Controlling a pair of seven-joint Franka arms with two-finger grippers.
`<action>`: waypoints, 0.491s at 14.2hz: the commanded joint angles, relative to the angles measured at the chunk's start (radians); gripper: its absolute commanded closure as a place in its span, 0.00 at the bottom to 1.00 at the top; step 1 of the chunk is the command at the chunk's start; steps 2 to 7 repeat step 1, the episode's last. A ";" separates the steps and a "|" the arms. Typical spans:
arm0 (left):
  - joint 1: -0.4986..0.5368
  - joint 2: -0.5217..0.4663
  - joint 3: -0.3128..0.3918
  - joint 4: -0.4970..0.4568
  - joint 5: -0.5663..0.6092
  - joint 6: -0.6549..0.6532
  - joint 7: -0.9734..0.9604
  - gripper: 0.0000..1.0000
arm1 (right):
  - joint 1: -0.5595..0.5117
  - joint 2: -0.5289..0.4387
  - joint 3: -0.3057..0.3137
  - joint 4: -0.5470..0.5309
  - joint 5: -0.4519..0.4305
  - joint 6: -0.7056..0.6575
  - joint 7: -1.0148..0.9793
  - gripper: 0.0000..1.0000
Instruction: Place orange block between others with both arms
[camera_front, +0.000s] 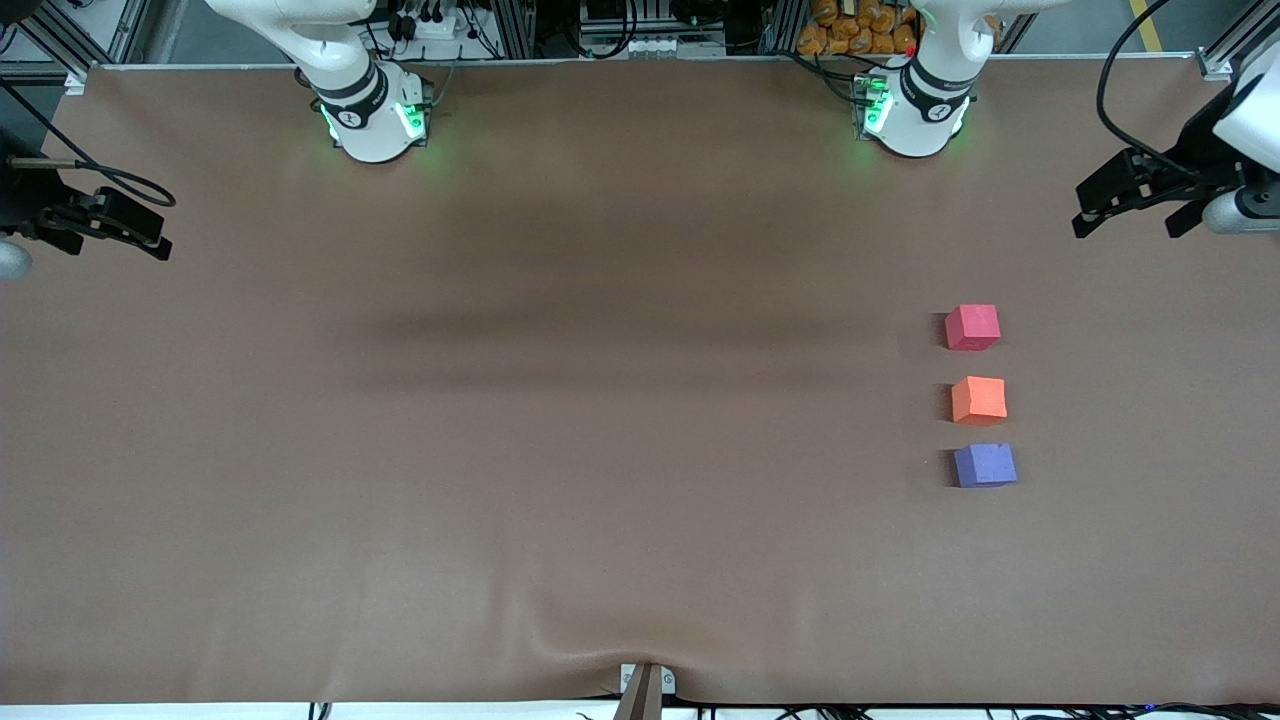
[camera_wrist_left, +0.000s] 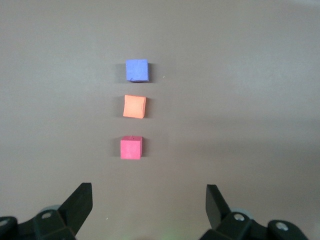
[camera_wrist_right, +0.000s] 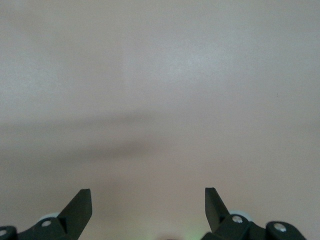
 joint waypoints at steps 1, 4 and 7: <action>-0.028 0.031 0.011 0.060 0.029 -0.051 0.006 0.00 | 0.007 0.001 -0.005 0.008 0.013 -0.006 0.015 0.00; -0.028 0.031 0.011 0.060 0.029 -0.051 0.006 0.00 | 0.007 0.001 -0.005 0.008 0.013 -0.006 0.015 0.00; -0.028 0.031 0.011 0.060 0.029 -0.051 0.006 0.00 | 0.007 0.001 -0.005 0.008 0.013 -0.006 0.015 0.00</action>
